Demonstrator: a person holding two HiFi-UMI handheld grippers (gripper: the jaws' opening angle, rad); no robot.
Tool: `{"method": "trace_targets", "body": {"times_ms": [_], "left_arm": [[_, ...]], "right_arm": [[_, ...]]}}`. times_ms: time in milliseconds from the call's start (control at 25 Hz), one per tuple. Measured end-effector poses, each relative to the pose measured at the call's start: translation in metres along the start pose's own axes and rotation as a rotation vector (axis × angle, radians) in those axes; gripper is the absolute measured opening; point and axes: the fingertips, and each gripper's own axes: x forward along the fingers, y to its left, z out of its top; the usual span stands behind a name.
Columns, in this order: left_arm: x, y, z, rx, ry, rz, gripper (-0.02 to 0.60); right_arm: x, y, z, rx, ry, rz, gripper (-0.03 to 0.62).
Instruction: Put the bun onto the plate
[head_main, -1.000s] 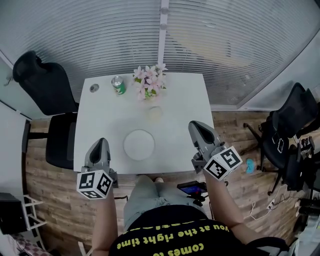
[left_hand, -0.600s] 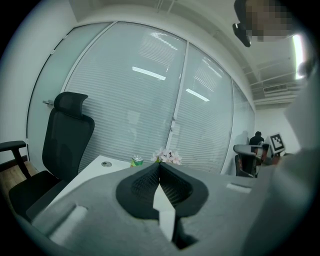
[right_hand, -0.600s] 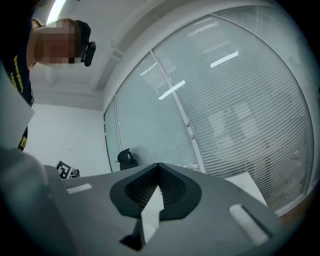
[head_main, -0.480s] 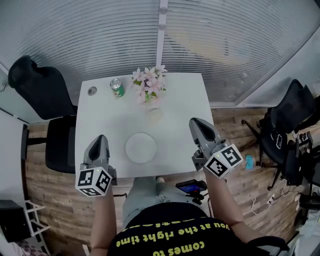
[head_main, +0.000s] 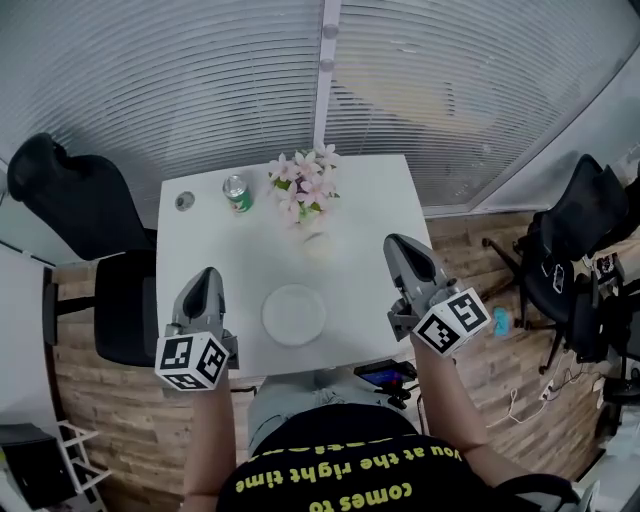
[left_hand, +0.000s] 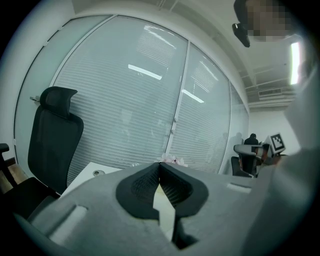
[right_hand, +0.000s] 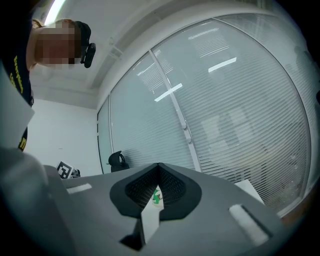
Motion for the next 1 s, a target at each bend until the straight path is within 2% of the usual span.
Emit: {"method": "trace_targets", "body": {"times_ms": [520, 760, 1000], "left_arm": [[0.043, 0.028, 0.006, -0.015, 0.019, -0.066, 0.0], [0.051, 0.018, -0.005, -0.004, 0.063, -0.137, 0.0], [0.054, 0.015, -0.012, -0.009, 0.074, -0.138, 0.001]], "right_arm": [[0.034, -0.005, -0.004, -0.005, 0.001, -0.066, 0.005], [0.037, -0.009, -0.011, 0.007, 0.006, -0.104, 0.006], [0.036, -0.01, -0.019, 0.017, 0.024, -0.102, 0.006]]}}
